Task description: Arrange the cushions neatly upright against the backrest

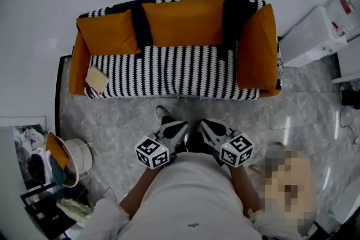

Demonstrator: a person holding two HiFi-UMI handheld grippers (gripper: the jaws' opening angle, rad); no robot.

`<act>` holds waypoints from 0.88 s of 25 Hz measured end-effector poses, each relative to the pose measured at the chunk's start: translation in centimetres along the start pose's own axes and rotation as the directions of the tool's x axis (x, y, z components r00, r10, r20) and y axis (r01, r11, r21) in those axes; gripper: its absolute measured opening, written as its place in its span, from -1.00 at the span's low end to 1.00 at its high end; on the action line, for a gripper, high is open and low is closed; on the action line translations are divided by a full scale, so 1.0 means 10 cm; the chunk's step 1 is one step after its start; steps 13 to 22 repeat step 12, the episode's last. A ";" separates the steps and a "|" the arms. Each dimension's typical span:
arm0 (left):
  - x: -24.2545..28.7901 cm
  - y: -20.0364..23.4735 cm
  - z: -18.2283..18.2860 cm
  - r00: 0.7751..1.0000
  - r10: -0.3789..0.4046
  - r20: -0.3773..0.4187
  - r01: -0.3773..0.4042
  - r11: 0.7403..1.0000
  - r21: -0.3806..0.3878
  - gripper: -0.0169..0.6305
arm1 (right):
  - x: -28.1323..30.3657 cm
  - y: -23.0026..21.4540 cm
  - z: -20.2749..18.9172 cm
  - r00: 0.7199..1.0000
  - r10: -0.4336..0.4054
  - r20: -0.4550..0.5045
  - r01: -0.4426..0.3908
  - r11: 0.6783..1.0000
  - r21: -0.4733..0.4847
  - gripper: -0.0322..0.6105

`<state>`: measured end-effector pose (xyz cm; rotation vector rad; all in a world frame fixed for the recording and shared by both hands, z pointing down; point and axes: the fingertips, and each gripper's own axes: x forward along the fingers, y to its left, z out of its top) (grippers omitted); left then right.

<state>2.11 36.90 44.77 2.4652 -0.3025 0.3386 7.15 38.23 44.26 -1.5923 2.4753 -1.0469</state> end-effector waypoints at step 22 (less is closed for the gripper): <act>0.07 -0.05 0.12 0.999 -0.036 0.018 0.036 0.999 0.024 -0.91 | -0.04 -0.02 0.11 1.000 -0.008 0.020 0.008 1.000 -0.012 -0.88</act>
